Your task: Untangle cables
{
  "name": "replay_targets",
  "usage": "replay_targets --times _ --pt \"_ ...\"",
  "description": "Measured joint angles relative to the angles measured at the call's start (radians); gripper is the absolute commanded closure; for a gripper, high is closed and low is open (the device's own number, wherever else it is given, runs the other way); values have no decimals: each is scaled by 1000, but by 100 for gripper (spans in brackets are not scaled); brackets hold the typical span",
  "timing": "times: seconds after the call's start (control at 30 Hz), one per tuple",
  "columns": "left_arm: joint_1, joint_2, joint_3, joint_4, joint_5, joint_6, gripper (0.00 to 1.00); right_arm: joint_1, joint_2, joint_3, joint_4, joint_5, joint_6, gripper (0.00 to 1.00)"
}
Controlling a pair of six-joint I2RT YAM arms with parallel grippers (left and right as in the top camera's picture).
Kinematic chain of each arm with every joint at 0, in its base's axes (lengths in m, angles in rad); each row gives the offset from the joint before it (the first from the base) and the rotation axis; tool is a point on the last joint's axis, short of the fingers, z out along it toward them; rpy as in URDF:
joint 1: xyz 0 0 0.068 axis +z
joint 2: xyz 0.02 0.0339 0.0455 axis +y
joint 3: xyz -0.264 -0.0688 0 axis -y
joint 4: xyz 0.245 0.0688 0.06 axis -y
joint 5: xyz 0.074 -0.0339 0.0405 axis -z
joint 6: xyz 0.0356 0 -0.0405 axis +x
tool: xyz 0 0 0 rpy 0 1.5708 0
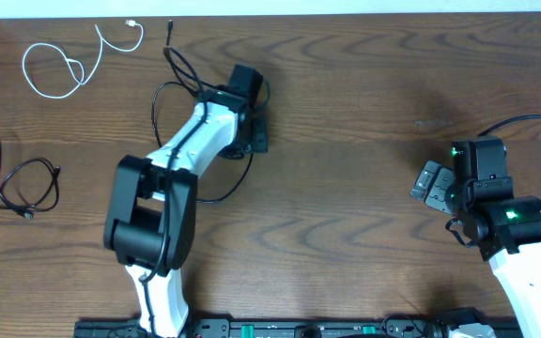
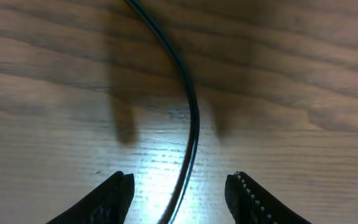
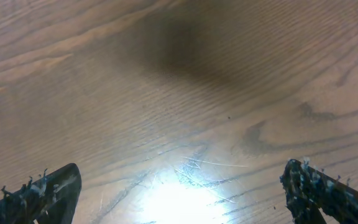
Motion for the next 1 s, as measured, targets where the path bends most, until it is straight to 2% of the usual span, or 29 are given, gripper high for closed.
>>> replay_targets --times 0.27,0.4,0.47,0.5,0.67,1.0 --pt "-6 52 1 -1 -16 19 75 0 0 0 0 0 0 1" --pt "-6 52 1 -19 -19 23 78 0 0 0 0 0 0 1" --pt "-6 52 1 -38 -19 21 91 0 0 0 0 0 0 1" --pt "-6 52 1 -48 -19 23 92 0 0 0 0 0 0 1" --pt "-7 52 6 -148 -40 50 92 0 0 0 0 0 0 1" --pt "18 56 4 -369 -239 57 93 0 0 0 0 0 0 1"
